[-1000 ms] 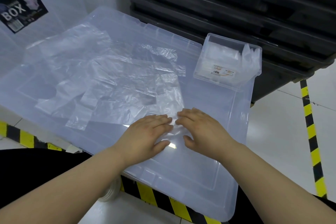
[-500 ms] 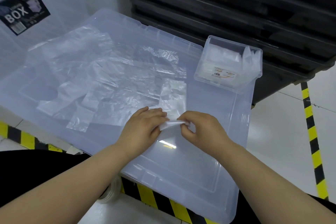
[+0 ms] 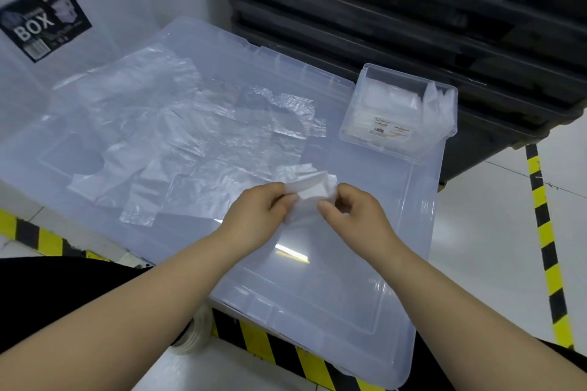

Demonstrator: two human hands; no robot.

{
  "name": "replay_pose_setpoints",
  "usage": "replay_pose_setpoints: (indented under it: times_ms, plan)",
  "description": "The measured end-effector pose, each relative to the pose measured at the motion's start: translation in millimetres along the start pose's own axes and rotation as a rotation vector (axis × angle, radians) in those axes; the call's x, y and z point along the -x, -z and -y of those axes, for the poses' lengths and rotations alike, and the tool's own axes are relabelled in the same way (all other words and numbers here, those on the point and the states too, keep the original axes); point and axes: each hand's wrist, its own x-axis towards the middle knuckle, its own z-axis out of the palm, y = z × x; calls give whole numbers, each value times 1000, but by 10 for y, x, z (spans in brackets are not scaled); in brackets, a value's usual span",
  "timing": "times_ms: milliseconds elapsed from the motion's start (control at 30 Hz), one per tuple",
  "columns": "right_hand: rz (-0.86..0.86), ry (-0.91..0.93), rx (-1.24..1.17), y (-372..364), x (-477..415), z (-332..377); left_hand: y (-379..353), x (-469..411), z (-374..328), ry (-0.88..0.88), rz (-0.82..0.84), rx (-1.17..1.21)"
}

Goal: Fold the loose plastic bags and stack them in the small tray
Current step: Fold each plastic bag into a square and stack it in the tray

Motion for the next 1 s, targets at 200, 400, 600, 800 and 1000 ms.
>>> replay_pose_setpoints:
  times_ms: [200,400,600,800,1000]
  plan:
    - [-35,-135,-11,-7,-106,-7,0,-79,-38,143,49,88]
    - [-42,-178,88,-61,-202,65,75,-64,-78,235,-90,18]
    - [-19,-203,281,-132,-273,118,-56,17,4,-354,-294,-588]
    - [-26,-157,357,-155,-240,144,-206,-6,2,-261,54,-777]
    - [-223,112,676,-277,-201,54,-225,-32,54,-200,104,-834]
